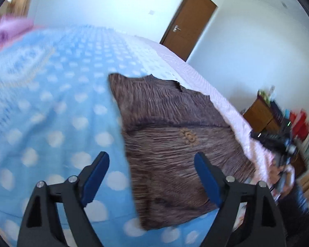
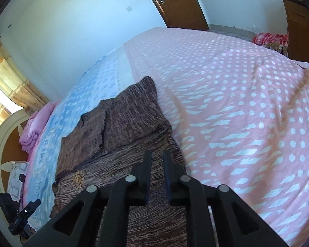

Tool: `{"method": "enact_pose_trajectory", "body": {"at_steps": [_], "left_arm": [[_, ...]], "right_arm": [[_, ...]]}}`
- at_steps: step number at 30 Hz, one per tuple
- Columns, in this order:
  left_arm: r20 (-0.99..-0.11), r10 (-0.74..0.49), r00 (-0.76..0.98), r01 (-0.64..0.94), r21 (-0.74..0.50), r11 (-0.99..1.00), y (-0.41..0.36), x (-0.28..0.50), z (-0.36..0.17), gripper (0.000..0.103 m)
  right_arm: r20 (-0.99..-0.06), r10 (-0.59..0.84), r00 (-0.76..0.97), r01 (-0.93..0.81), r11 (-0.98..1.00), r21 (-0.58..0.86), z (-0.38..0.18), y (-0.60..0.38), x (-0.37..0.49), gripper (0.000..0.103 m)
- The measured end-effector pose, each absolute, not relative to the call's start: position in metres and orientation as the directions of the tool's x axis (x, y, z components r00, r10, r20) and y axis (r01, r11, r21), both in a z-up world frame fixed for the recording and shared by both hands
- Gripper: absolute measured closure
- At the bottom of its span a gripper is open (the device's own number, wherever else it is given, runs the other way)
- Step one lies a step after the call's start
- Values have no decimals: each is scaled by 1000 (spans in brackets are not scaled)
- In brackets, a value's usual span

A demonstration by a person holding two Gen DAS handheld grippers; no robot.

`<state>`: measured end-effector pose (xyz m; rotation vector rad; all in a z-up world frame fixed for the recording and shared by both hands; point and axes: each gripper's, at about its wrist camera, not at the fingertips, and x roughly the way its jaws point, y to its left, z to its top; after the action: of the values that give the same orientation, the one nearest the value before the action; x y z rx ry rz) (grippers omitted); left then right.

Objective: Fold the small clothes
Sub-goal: 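Grasp the folded sweater edge again with the left tool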

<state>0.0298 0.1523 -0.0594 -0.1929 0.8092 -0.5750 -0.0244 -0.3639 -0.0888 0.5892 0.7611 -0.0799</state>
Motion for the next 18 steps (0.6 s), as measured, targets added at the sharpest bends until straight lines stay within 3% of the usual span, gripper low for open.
{"method": "enact_pose_trajectory", "body": {"at_steps": [2, 3, 4, 10, 15, 17, 18], "left_arm": [[-655, -535, 534, 440, -325, 837, 156, 26, -58, 16], [-665, -524, 533, 444, -307, 842, 157, 25, -59, 16], [-671, -514, 534, 445, -293, 846, 159, 22, -61, 16], [-659, -539, 525, 400, -369, 839, 166, 14, -76, 16], [-654, -544, 525, 431, -347, 833, 165, 6, -68, 16], [-652, -545, 527, 456, -324, 829, 166, 3, -63, 16], [-652, -546, 527, 468, -314, 826, 166, 2, -61, 16]], "right_arm": [[-644, 187, 741, 197, 857, 475, -80, -346, -33, 65], [-638, 220, 738, 141, 874, 465, -76, -331, -38, 47], [-632, 261, 730, 75, 888, 453, -74, -314, -42, 38], [-691, 430, 581, -313, 902, 298, -85, -187, -41, 38], [-755, 418, 505, -523, 844, 117, -102, -112, -30, 38], [-796, 348, 495, -569, 822, 6, -115, -93, -28, 39], [-802, 311, 510, -569, 821, -44, -119, -90, -27, 58]]}}
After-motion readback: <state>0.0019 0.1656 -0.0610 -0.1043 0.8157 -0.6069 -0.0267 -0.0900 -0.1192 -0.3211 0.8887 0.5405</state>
